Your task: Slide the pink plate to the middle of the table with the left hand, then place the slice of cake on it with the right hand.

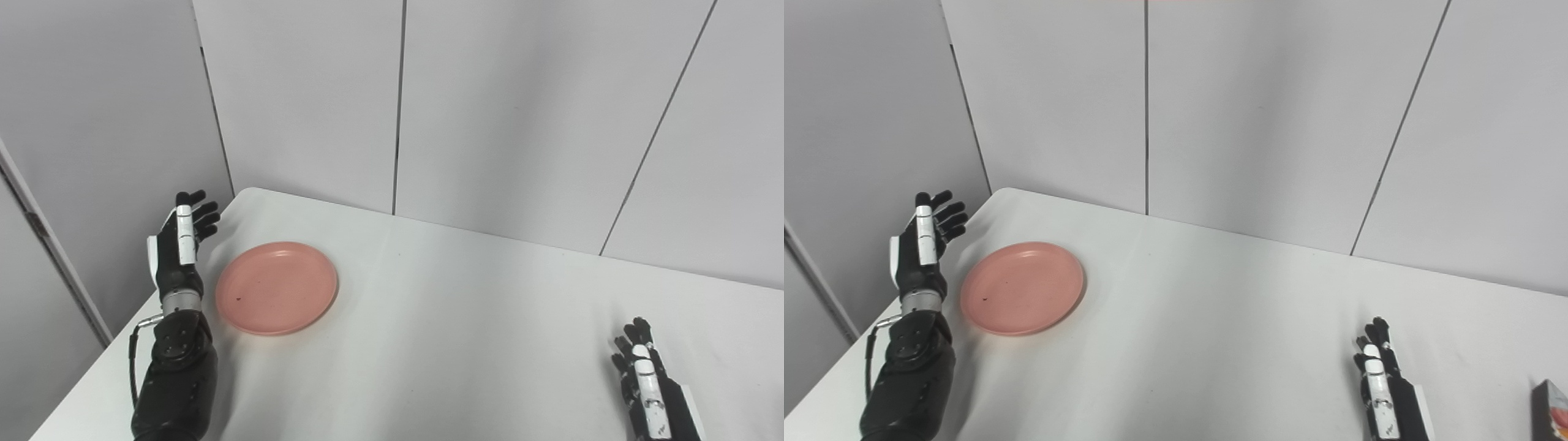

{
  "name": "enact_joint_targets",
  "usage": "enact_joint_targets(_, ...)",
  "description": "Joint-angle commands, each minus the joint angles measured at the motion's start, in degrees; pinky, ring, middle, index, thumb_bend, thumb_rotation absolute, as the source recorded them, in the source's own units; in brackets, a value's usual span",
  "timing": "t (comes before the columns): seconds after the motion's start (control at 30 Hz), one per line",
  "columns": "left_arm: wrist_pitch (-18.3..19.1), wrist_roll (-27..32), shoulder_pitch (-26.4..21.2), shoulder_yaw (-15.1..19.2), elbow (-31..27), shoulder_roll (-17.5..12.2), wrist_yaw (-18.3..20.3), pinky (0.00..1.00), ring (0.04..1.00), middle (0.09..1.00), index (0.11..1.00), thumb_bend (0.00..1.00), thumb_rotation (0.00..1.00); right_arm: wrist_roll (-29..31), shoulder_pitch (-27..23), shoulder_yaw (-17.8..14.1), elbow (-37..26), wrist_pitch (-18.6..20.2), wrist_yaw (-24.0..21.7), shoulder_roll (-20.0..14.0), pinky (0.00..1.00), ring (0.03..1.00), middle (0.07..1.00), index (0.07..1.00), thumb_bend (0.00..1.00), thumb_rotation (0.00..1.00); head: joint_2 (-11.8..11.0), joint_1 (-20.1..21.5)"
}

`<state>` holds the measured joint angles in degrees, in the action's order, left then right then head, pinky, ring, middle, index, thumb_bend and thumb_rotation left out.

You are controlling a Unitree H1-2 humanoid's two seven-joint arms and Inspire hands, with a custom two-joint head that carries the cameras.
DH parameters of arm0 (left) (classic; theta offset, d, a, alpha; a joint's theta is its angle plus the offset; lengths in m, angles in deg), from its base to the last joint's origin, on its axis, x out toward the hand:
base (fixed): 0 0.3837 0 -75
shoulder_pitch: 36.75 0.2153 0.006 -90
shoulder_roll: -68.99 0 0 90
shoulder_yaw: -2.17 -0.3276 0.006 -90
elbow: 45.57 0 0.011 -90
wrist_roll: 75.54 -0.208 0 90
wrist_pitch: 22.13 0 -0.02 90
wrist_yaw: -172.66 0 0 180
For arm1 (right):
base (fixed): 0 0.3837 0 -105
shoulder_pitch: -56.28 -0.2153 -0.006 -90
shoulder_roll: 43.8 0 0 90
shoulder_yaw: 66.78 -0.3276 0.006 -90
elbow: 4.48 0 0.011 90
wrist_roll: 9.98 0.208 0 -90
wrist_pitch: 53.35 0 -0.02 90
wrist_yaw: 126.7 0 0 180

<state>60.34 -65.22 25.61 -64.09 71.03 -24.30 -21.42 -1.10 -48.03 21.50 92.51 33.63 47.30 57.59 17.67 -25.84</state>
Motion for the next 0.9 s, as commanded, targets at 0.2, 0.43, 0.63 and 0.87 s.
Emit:
enact_joint_targets(0.2,3.0,2.1,-1.7,-1.1,1.2,-2.9,4.9,0.76,0.734,0.718,0.712,0.86,1.00,-0.4,-0.8,-0.1,-2.6,0.2,0.6,0.5,1.00,1.000,1.000,1.000,0.22,0.87,0.1,0.1)
enact_joint_targets(0.43,2.0,8.0,-1.9,-2.5,6.4,-3.4,16.3,0.85,0.825,0.804,0.797,0.86,1.00,-1.1,-0.8,-0.1,-3.0,0.4,1.1,0.7,1.00,1.000,1.000,1.000,0.20,0.83,0.0,0.3)
enact_joint_targets(0.63,-0.3,10.9,-2.8,-3.3,11.4,-3.4,22.9,0.89,0.865,0.843,0.837,0.87,1.00,-0.7,-0.7,-0.1,-3.4,0.6,0.9,0.7,1.00,1.000,1.000,1.000,0.17,0.82,0.2,0.3)
enact_joint_targets(0.87,-0.2,10.6,-3.5,-5.4,12.8,-2.7,24.7,0.88,0.866,0.846,0.838,0.85,1.00,-1.1,-0.8,-0.1,-2.9,0.0,1.1,0.6,1.00,1.000,1.000,1.000,0.17,0.77,0.4,0.4)
